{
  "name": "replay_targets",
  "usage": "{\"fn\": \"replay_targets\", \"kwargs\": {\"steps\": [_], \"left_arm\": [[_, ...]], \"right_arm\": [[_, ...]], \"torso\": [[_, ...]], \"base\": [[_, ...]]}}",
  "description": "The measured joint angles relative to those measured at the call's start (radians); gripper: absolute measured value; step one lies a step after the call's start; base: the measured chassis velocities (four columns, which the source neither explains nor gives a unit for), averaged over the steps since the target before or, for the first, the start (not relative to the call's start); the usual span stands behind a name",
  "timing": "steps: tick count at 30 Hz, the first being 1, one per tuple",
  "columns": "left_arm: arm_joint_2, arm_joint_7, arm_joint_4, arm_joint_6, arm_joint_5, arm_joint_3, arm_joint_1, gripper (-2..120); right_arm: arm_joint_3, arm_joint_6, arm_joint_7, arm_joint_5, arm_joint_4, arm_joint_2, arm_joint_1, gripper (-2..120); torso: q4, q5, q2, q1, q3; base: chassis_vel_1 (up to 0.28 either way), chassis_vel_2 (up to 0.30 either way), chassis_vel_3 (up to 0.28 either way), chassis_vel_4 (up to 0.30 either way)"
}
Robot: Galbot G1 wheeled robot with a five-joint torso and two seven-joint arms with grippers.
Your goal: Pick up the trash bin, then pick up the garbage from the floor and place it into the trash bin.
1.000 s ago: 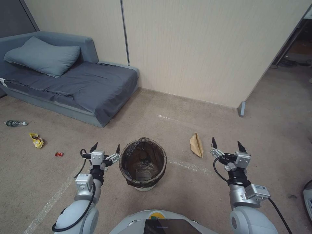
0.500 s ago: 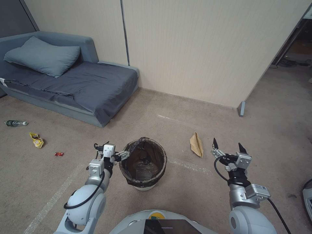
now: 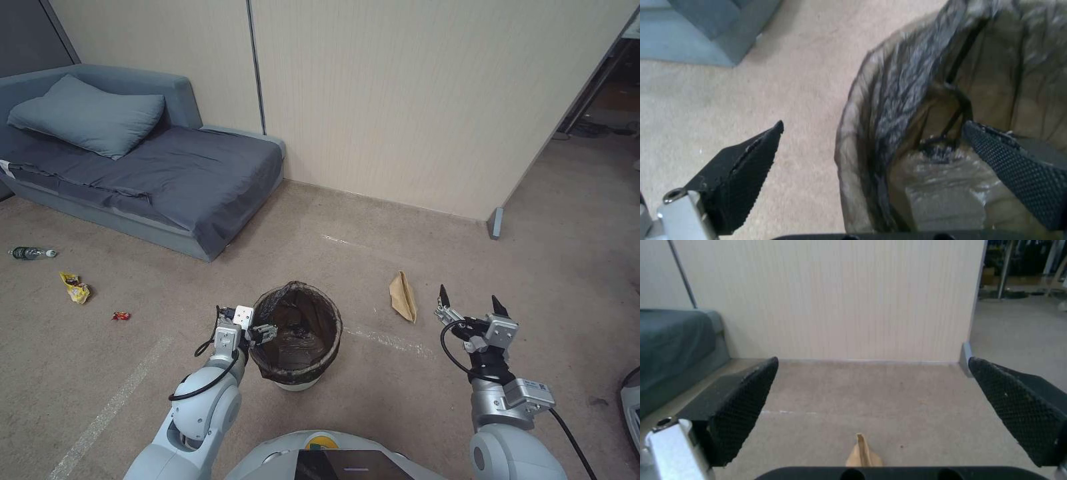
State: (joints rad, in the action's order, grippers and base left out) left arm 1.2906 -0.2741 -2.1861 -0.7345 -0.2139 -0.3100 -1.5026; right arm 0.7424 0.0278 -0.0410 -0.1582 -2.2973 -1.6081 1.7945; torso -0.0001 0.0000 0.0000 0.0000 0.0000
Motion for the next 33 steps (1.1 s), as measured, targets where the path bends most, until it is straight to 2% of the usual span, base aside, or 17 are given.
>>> {"fn": "replay_targets", "kwargs": {"steps": [22, 33], "left_arm": [[0.028, -0.056, 0.134, -0.005, -0.033, 0.037, 0.066, 100], [0.032, -0.069, 0.163, -0.002, -0.042, 0.029, 0.078, 100]], "right_arm": [[0.001, 0.000, 0.000, 0.020, -0.007, 0.000, 0.019, 100], [-0.003, 0.000, 0.000, 0.028, -0.006, 0.000, 0.024, 100]], "torso": [[0.0000, 0.0000, 0.000, 0.000, 0.000], [0.0000, 0.0000, 0.000, 0.000, 0.000]], "base": [[0.000, 0.000, 0.000, 0.000], [0.000, 0.000, 0.000, 0.000]]}}
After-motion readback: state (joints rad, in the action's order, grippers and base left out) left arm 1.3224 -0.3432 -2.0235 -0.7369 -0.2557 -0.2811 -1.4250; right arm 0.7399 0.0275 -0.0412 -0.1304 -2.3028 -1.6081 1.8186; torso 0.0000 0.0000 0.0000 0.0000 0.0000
